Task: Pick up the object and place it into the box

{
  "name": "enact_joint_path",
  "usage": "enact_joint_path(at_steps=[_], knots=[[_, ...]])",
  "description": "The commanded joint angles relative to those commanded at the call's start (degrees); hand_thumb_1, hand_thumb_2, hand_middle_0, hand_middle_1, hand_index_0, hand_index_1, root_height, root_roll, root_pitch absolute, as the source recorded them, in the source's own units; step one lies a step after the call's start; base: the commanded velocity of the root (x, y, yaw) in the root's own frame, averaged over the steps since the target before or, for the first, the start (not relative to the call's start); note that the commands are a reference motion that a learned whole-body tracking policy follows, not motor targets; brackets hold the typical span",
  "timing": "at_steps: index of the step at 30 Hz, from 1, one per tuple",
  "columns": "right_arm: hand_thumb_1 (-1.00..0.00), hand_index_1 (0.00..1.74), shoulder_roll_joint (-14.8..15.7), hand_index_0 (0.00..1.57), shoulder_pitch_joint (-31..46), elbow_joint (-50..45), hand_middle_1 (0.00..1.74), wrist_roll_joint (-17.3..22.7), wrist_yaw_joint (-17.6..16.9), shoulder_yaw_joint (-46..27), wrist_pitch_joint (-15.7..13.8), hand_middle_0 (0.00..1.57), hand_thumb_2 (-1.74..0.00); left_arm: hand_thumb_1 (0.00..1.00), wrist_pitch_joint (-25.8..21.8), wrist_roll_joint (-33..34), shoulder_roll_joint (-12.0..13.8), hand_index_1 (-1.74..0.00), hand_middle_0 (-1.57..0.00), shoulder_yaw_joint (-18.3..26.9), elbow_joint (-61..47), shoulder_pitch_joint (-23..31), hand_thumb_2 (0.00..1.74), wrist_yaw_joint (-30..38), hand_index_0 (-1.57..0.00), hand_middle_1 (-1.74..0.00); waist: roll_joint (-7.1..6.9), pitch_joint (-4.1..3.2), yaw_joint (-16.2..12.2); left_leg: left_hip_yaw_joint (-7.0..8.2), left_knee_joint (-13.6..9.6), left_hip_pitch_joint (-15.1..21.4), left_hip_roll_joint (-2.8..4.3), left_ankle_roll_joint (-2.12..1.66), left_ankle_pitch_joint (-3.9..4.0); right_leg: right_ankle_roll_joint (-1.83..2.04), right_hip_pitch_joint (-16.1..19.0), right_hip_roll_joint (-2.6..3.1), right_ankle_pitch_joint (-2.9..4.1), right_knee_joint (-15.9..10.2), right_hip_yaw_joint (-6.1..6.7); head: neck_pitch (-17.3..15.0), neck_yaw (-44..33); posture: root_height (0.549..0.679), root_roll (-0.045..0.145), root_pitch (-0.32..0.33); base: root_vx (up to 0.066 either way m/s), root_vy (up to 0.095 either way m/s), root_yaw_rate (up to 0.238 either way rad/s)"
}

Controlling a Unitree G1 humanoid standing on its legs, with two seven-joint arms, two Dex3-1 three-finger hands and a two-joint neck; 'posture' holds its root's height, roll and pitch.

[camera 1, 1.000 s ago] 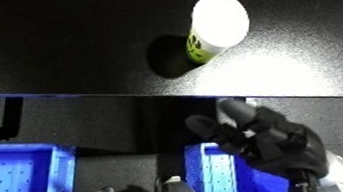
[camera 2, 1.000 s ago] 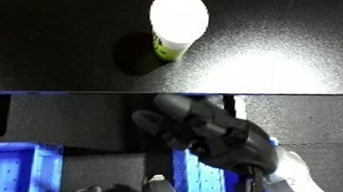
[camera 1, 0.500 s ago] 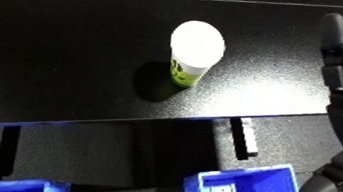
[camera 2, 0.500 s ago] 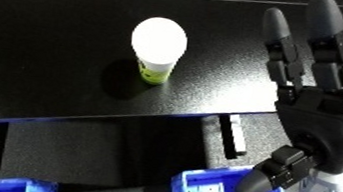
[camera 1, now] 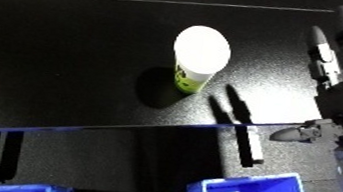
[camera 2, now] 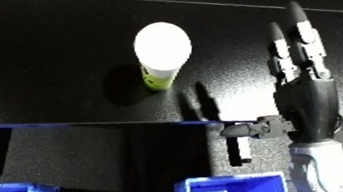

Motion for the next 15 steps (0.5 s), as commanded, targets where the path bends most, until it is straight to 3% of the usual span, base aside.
enact_joint_path(at_steps=[5,15], knots=[[0.00,0.00,-0.9,0.00,-4.8,4.5,0.00,0.4,-0.3,4.2,3.3,0.00,0.00,0.00,0.8,0.4,0.1,0.00,0.00,-1.1,-0.4,-0.9,0.00,0.2,0.00,0.00,0.25,0.44,1.2,-0.32,0.6,-0.8,-0.27,0.10,-0.03,-0.20,-0.8,-0.26,-0.11,0.7,-0.30,0.9,2.9,0.600,0.038,-0.069,-0.011,-0.004,0.077],[0.00,0.00,-0.7,0.00,-12.2,10.3,0.00,1.5,0.1,9.2,5.4,0.00,0.00,0.00,1.9,-0.1,0.1,0.00,0.00,-2.8,-1.2,-2.4,0.00,0.7,0.00,0.00,1.10,1.47,2.4,-0.67,1.5,-2.8,-0.79,0.15,0.18,-0.40,-2.8,-0.36,0.05,1.6,-0.23,4.2,6.1,0.597,0.040,-0.055,-0.023,0.005,0.058]])
